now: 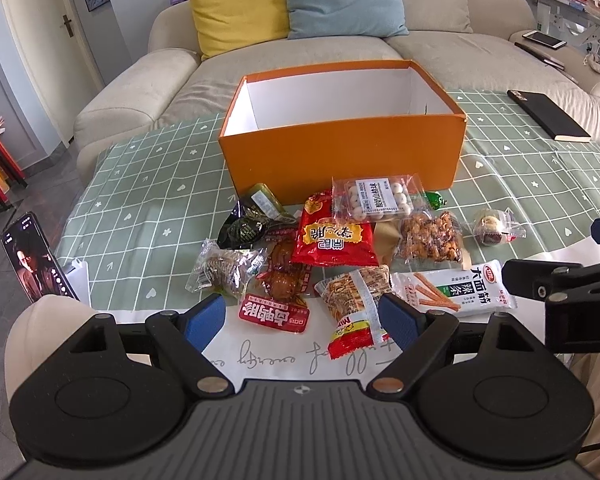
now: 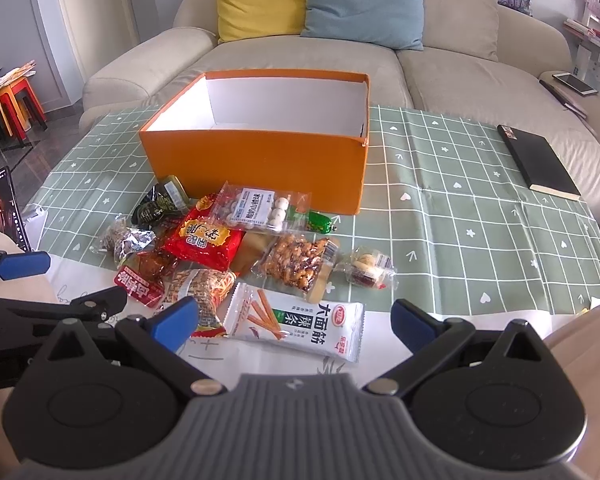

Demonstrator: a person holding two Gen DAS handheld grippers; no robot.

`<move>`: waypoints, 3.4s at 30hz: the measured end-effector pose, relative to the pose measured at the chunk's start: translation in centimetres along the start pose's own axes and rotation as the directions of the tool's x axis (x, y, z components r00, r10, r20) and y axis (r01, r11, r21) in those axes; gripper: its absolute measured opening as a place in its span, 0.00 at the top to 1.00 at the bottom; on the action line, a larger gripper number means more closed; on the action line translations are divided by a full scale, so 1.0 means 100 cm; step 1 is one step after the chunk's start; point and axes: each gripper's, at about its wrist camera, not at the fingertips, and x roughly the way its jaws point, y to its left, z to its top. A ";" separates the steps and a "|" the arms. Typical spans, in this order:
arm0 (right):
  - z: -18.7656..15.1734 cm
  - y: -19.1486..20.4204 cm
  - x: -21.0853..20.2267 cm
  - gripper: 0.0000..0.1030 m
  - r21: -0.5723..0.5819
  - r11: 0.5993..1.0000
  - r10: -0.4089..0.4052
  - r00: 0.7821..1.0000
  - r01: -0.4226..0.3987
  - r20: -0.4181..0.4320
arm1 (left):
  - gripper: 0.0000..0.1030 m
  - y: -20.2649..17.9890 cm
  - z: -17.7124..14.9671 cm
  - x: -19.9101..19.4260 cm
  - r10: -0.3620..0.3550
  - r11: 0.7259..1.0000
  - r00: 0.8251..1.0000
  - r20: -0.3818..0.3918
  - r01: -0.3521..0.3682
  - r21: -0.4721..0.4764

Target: Organize snacks

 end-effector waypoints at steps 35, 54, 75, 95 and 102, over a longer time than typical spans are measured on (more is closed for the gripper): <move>-0.002 0.002 0.003 0.04 -0.006 1.000 0.007 1.000 -0.007 -0.006 | 0.03 -0.002 0.000 0.000 -0.005 1.000 1.000 0.017 0.005 0.000; -0.001 -0.029 0.039 0.27 0.075 0.991 0.120 0.989 -0.114 -0.092 | 0.17 0.018 -0.005 0.040 -0.270 0.959 0.954 -0.133 0.255 -0.121; -0.019 -0.030 0.117 0.21 -0.112 0.990 0.062 0.974 -0.088 -0.219 | 0.12 0.007 0.014 0.122 -0.284 0.931 0.915 -0.287 0.192 -0.310; -0.021 -0.019 0.142 0.22 -0.178 0.981 0.024 0.956 -0.079 -0.292 | 0.26 -0.004 0.006 0.125 -0.254 0.960 0.922 -0.292 0.205 -0.188; -0.016 -0.024 0.134 0.46 -0.101 0.990 0.058 0.949 -0.094 -0.310 | 0.30 0.008 -0.002 0.110 -0.237 0.961 0.932 -0.276 0.183 -0.208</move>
